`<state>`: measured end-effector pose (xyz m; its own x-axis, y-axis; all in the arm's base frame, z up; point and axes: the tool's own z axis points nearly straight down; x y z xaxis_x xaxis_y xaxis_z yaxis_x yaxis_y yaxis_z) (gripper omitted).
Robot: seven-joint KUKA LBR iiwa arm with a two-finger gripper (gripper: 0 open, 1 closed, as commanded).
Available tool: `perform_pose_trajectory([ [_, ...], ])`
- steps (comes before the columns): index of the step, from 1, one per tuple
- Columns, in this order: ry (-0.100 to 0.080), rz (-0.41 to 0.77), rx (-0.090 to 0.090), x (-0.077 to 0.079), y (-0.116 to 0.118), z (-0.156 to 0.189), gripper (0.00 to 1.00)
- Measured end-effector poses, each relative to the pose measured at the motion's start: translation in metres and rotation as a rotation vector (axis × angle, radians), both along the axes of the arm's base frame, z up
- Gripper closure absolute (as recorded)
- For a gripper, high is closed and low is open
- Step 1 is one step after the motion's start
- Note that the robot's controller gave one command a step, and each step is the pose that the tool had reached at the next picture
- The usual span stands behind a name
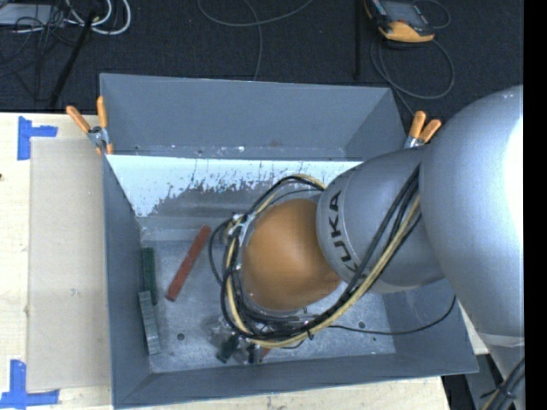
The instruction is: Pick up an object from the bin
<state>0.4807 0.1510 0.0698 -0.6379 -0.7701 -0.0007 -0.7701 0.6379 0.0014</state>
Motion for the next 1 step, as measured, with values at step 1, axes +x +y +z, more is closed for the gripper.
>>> perform_pose_trajectory([
  [1,-0.009,-0.097,0.001,0.0248,-0.0217,0.1442,1.0],
])
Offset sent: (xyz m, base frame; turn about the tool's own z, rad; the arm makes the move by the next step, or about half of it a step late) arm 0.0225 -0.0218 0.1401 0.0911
